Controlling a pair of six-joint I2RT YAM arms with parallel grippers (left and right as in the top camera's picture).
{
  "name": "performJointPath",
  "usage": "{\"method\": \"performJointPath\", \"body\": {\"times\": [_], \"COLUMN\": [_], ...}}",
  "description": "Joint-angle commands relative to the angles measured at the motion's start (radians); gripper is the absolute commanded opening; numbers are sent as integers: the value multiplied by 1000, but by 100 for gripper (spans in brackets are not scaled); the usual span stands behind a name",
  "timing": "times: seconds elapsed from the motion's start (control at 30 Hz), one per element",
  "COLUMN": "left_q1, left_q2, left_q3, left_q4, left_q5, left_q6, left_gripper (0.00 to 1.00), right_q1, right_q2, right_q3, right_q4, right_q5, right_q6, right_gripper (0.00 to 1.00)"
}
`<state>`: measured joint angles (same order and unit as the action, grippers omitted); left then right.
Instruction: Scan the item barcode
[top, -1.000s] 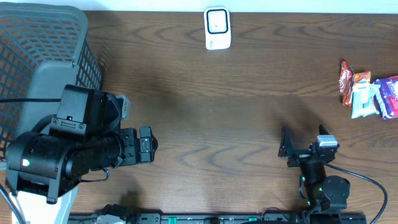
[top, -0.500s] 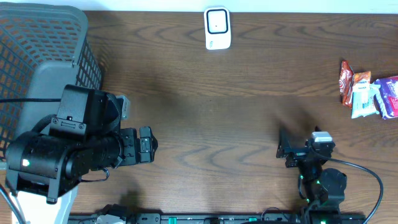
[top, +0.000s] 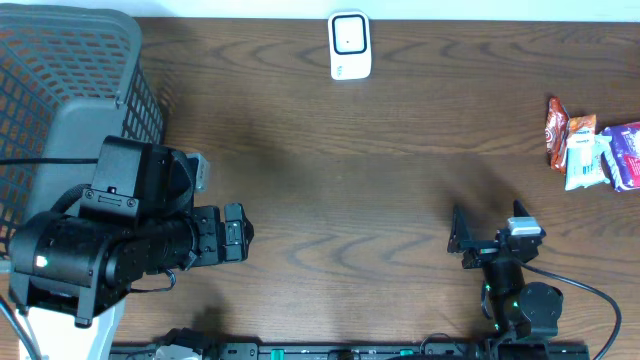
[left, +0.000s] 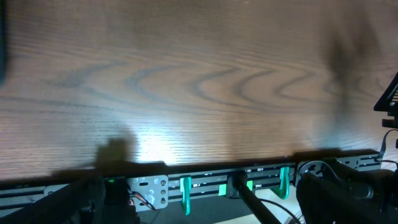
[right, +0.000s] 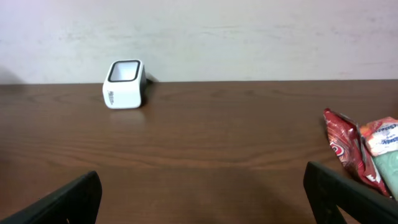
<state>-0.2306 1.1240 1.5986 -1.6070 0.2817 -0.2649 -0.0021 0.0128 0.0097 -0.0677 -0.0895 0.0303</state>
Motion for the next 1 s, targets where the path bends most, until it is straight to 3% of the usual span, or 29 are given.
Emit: {"method": "performJointPath", "body": {"times": [0.0, 0.97], "left_q1": [3, 3], "left_q2": [-1, -1], "left_q3": [6, 6], "left_q4": [-19, -19], "left_q5": [-6, -6], "left_q6": [2, 2], "left_gripper": [98, 98], "right_q1": [-3, 17], "right_q2": [-8, -8], "right_q3": [-4, -4], "right_q4": [-4, -8], "right_q5": [13, 20], "right_q6": [-63, 6], "right_gripper": [99, 99]}}
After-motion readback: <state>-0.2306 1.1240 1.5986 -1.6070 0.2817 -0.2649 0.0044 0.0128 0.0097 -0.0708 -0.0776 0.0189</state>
